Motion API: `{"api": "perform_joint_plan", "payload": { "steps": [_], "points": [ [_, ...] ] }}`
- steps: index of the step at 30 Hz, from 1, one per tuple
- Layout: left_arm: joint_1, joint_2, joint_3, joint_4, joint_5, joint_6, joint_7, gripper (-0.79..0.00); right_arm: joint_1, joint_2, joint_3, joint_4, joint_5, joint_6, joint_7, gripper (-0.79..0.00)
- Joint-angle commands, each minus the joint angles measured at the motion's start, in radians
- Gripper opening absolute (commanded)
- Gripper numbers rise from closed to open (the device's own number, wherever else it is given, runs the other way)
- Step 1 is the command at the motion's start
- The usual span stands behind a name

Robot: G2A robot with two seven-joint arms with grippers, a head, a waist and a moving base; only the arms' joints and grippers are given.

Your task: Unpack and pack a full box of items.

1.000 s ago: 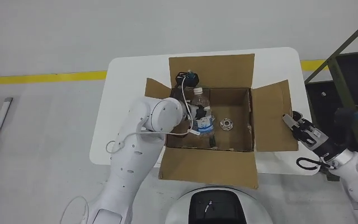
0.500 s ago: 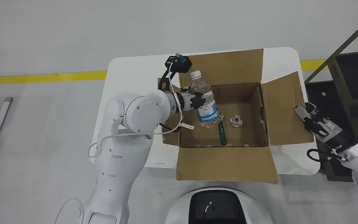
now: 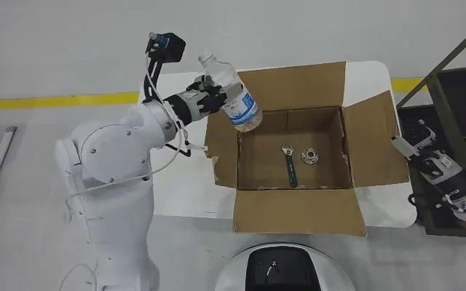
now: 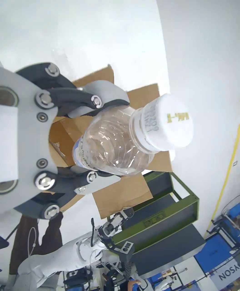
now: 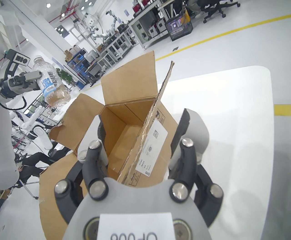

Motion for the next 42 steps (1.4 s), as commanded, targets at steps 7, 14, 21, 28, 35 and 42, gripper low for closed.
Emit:
{"api": "perform_joint_plan", "payload": {
  "steps": [7, 14, 21, 28, 35, 42],
  "points": [
    [0.099, 0.031, -0.154, -0.035, 0.111, 0.032, 0.042, -0.785, -0.031, -0.004, 0.017, -0.035, -0.022, -0.047, -0.071, 0.000],
    [0.195, 0.059, -0.277, -0.065, 0.259, 0.097, -0.005, -0.785, -0.056, -0.008, 0.018, -0.041, -0.034, -0.058, -0.095, 0.000],
    [0.273, 0.079, -0.275, -0.006, 0.401, 0.081, -0.115, -0.785, -0.068, -0.010, 0.015, -0.038, -0.037, -0.063, -0.102, 0.000],
    [0.302, 0.088, -0.204, 0.089, 0.469, 0.041, -0.198, -0.785, -0.074, -0.010, 0.017, -0.034, -0.041, -0.064, -0.099, 0.000],
    [0.261, 0.093, -0.103, 0.191, 0.520, -0.051, -0.245, -0.785, -0.072, -0.011, 0.011, -0.038, -0.043, -0.061, -0.092, 0.000],
    [0.207, 0.092, -0.023, 0.274, 0.495, -0.078, -0.245, -0.785, -0.072, -0.011, 0.012, -0.035, -0.041, -0.066, -0.091, 0.000]
  ]
}}
